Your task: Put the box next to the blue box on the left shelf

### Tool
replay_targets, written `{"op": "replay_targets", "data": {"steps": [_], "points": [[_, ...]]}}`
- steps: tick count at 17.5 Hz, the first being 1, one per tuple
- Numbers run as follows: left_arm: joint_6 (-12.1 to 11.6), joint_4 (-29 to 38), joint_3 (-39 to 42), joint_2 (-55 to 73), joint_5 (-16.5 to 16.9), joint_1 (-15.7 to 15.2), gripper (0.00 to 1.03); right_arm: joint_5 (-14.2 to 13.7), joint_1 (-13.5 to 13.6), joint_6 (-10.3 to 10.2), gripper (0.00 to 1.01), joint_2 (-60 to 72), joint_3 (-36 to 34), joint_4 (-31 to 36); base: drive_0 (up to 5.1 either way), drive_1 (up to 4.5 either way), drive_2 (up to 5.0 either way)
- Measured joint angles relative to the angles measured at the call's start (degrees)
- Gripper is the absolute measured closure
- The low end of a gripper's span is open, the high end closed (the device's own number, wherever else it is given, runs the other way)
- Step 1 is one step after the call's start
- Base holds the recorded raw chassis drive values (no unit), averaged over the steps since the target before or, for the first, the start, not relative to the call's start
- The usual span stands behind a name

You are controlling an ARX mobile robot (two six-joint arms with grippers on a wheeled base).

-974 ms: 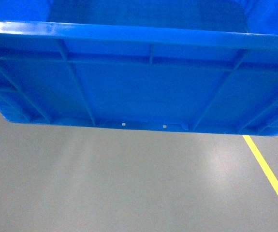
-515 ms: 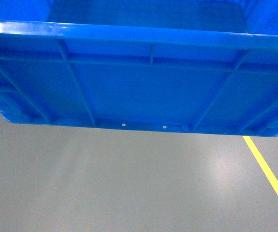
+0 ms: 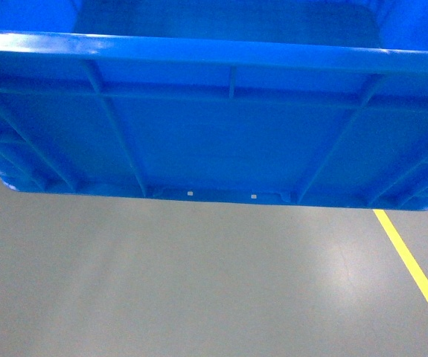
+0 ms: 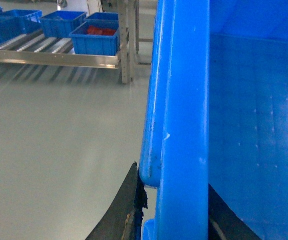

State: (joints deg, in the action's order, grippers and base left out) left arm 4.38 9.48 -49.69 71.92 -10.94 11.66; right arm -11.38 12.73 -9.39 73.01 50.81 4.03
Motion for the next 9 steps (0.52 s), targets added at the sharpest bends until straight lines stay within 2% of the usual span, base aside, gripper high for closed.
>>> {"op": "replay_targets", "data": {"steps": [9], "points": [[0.0, 0.1, 0.0, 0.0, 0.0, 0.0, 0.87, 0.0, 0.0, 0.0, 0.84, 0.0, 0.0, 0.1, 0.1, 4.21, -4.1]]}}
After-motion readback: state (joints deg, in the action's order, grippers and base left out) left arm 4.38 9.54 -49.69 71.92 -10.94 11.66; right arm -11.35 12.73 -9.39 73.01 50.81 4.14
